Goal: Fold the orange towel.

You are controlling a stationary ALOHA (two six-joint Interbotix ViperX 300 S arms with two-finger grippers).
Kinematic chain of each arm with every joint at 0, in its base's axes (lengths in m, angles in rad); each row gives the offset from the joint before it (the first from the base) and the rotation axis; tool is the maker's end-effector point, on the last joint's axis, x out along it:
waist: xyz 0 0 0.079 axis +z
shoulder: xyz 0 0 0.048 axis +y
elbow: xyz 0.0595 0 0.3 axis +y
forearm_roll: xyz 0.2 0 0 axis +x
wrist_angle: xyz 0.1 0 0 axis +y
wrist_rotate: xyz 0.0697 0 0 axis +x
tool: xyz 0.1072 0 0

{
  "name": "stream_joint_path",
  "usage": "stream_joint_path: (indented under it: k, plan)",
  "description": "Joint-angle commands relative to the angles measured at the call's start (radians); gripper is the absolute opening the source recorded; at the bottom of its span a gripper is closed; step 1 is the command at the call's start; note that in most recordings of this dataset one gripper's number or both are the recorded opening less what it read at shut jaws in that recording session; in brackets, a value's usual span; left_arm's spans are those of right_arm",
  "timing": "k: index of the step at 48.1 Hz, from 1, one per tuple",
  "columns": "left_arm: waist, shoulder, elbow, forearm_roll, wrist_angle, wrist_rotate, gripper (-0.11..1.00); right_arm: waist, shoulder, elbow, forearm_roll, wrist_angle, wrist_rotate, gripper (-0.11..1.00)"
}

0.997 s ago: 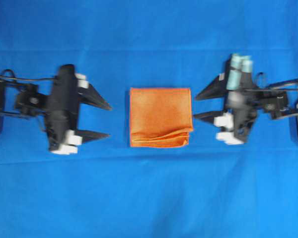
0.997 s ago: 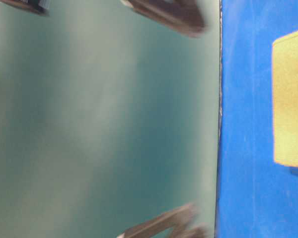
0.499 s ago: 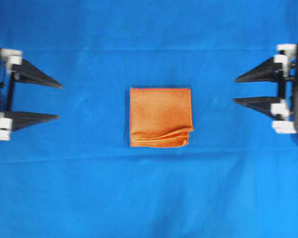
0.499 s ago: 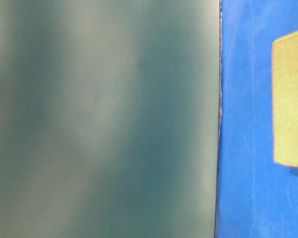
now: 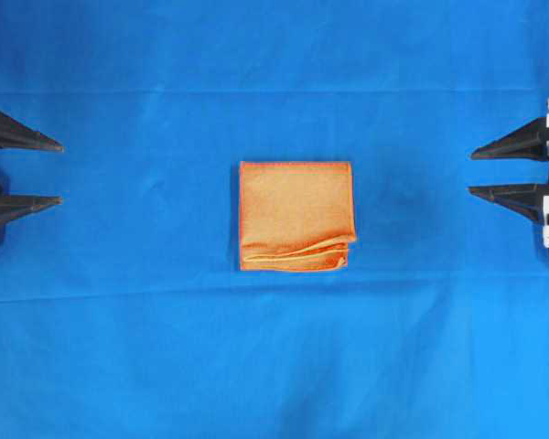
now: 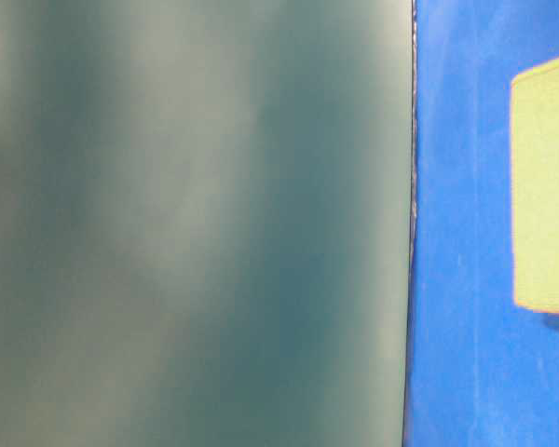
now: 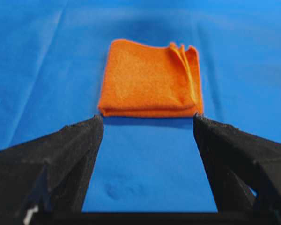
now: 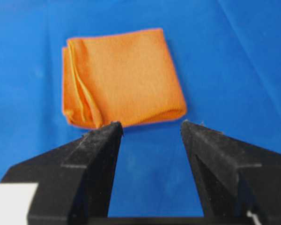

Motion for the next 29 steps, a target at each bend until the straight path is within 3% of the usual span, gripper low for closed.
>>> stream_joint_path:
  k: [1, 29]
  plan:
    - [0.003, -0.005, -0.011, 0.002, -0.002, -0.003, 0.72, -0.021, 0.002, -0.005, 0.002, -0.021, 0.003, 0.59]
    - [0.003, 0.0, -0.008, 0.0, 0.0, -0.005, 0.72, -0.035, 0.014, -0.002, 0.0, -0.025, 0.003, 0.58]
